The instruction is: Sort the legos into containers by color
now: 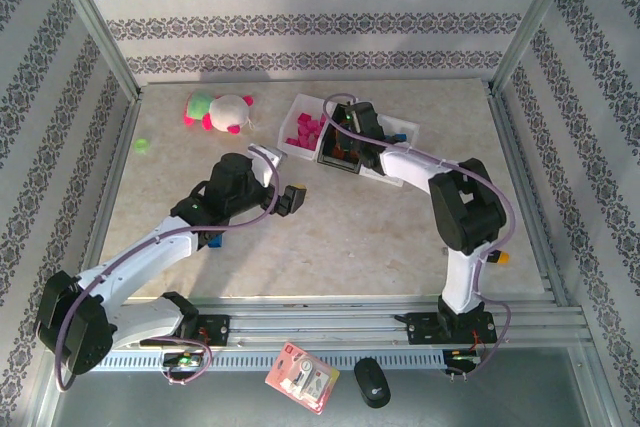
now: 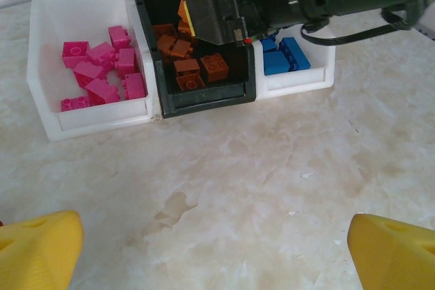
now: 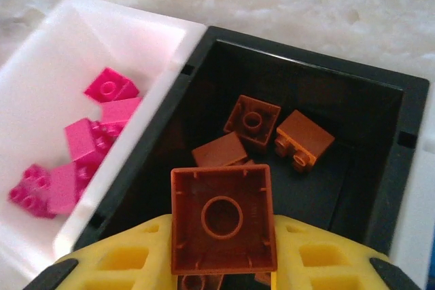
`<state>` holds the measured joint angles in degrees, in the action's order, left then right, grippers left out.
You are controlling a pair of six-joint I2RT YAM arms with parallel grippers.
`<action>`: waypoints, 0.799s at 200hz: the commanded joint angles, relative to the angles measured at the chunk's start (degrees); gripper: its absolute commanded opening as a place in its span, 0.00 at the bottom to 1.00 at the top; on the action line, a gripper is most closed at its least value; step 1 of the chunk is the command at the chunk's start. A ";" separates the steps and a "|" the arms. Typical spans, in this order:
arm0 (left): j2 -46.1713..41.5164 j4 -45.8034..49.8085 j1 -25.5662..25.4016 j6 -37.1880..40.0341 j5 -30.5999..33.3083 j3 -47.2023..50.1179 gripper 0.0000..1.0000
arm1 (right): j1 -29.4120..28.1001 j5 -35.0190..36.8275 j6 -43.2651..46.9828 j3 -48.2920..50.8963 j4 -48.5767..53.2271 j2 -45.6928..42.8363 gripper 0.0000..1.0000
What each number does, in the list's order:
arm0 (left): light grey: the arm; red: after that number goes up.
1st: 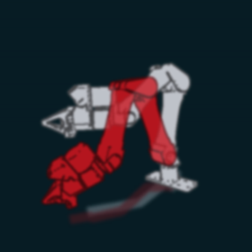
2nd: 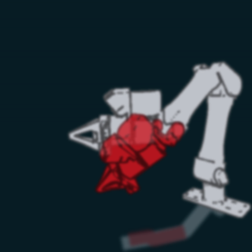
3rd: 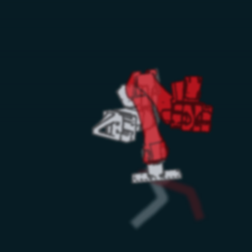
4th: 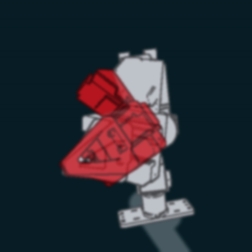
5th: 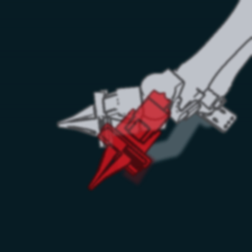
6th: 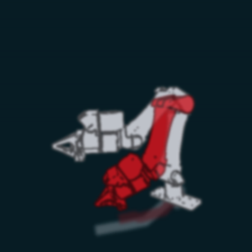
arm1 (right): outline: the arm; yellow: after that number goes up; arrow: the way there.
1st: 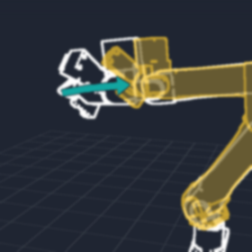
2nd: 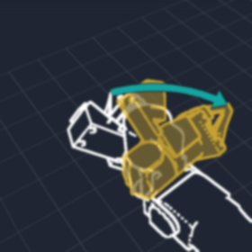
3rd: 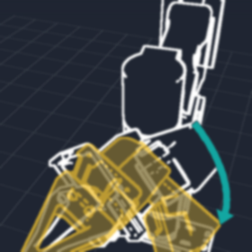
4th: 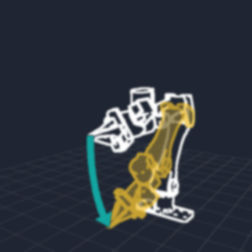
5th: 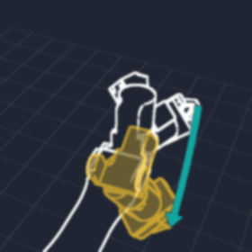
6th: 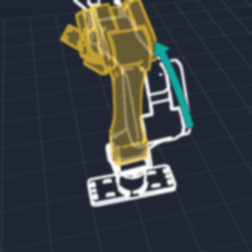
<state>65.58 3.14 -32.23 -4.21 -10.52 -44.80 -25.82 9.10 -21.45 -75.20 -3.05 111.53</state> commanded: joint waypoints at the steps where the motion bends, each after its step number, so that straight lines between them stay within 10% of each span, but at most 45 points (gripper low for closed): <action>1: 0.22 -3.16 -0.71 2.61 -0.61 0.59 0.99 | 0.77 -1.06 -1.76 -3.22 0.33 2.66 0.32; 62: 0.54 1.43 -0.64 1.25 6.03 -1.00 0.99 | -1.60 1.45 2.90 -1.20 -0.23 -3.33 0.68; 160: -15.91 20.52 -0.47 5.38 13.24 0.71 0.99 | -13.71 -17.77 10.38 -5.76 -0.49 -0.96 0.76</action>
<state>54.76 15.38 -32.25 -1.17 -0.45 -44.58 -37.52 -0.71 -14.20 -76.27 -4.03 105.89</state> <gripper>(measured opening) 0.992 0.757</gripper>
